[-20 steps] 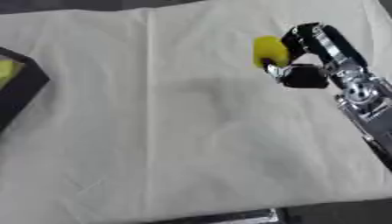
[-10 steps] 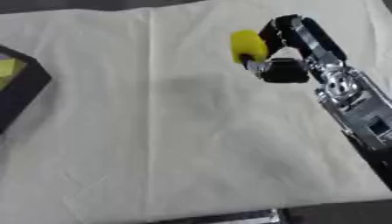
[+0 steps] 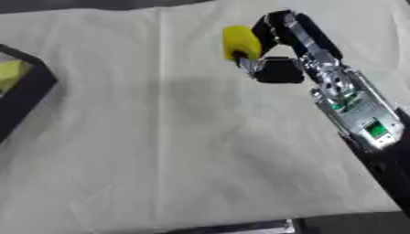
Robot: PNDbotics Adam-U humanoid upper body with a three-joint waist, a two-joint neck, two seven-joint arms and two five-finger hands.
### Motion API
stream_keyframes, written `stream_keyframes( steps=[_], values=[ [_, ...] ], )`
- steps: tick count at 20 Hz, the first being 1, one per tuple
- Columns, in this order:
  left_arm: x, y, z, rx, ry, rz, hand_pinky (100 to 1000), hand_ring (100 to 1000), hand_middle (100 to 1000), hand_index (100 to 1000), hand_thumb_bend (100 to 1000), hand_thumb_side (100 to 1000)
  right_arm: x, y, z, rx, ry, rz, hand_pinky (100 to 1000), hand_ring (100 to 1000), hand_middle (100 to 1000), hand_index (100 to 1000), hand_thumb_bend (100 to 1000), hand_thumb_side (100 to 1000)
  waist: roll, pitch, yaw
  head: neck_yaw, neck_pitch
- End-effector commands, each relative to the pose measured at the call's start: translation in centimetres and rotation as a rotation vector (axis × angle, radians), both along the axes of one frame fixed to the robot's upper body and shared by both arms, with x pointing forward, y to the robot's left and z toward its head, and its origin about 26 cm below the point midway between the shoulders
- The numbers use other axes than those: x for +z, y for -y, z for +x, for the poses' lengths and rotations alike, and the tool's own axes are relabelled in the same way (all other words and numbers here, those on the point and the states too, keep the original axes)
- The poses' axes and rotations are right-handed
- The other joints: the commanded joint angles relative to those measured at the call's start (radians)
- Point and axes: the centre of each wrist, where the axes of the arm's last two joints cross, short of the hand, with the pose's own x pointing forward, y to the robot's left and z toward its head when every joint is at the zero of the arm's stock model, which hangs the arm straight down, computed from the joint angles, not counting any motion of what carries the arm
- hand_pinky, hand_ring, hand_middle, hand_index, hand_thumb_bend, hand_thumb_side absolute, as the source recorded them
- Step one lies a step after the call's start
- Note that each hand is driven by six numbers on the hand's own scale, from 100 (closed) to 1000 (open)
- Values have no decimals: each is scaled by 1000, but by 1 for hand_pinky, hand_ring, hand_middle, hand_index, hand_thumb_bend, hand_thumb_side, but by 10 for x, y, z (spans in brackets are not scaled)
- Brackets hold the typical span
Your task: Pick up the objects with one hand, pass them to the other hand, and then place them into the box on the other side of the table.
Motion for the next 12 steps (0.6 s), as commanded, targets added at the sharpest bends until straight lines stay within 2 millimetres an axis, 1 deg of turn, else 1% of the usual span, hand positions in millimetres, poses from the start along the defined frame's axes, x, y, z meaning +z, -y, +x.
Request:
stream_keyframes(
  steps=[1, 6, 12],
  values=[
    [10, 8, -5, -66, 43, 26, 791, 664, 594, 742, 100, 454, 5, -5, 3, 33, 30, 8, 571, 435, 359, 487, 293, 100, 11, -31, 3, -1, 3],
    [15, 26, -8, -148, 74, 74, 789, 669, 600, 742, 110, 428, 2, -16, 10, 66, 35, 21, 568, 434, 358, 486, 291, 100, 13, -32, 6, 2, 6],
    [15, 42, -10, -216, 83, 130, 788, 671, 602, 744, 116, 435, -3, -26, 18, 97, 28, 26, 566, 432, 357, 484, 291, 100, 20, -30, 16, 28, -3]
  ],
)
